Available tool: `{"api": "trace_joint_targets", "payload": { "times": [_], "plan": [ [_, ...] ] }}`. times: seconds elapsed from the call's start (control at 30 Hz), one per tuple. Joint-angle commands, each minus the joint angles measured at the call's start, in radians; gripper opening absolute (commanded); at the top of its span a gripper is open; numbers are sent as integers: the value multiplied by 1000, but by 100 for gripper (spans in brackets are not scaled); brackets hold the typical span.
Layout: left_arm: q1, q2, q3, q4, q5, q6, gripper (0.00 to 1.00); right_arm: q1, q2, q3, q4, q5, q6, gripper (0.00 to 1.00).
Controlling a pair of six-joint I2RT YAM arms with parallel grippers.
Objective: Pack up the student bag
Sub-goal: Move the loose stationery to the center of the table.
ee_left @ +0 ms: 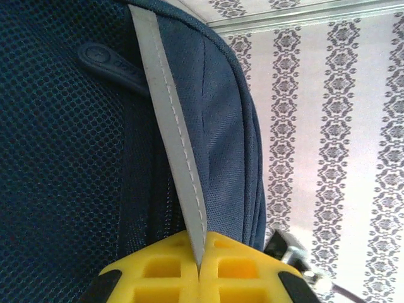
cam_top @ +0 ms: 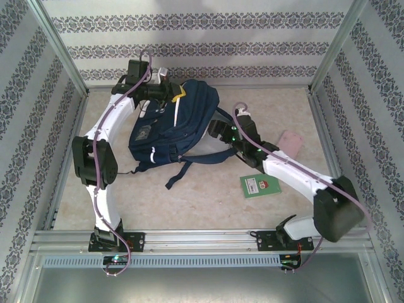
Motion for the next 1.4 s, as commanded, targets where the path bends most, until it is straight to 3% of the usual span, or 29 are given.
{"api": "trace_joint_targets", "payload": {
  "times": [0.0, 0.07, 0.33, 0.53, 0.67, 0.9, 1.1, 1.37],
  "plan": [
    [-20, -67, -58, 77, -30, 65, 0, -16, -77, 31, -213, -13, -166, 86],
    [-40, -68, -88, 80, -40, 80, 0, -38, -112, 22, -299, 9, -155, 85],
    [-94, -95, -206, 128, -84, 119, 0, -225, -154, -43, -638, -9, -2, 97],
    [-117, -85, -251, 170, -72, 109, 0, -464, -134, -196, -659, -125, 50, 98],
    [-126, -97, -283, 202, -67, 96, 0, -541, -122, -269, -617, -159, 49, 98],
    [-137, -97, -300, 215, -55, 87, 0, -553, -22, -282, -589, -274, 22, 98],
    [-137, -105, -301, 209, -57, 95, 0, -532, -94, -361, -565, -366, 90, 98],
    [-135, -103, -295, 198, -56, 101, 0, -335, -178, -440, -485, -425, 266, 98]
  ]
}}
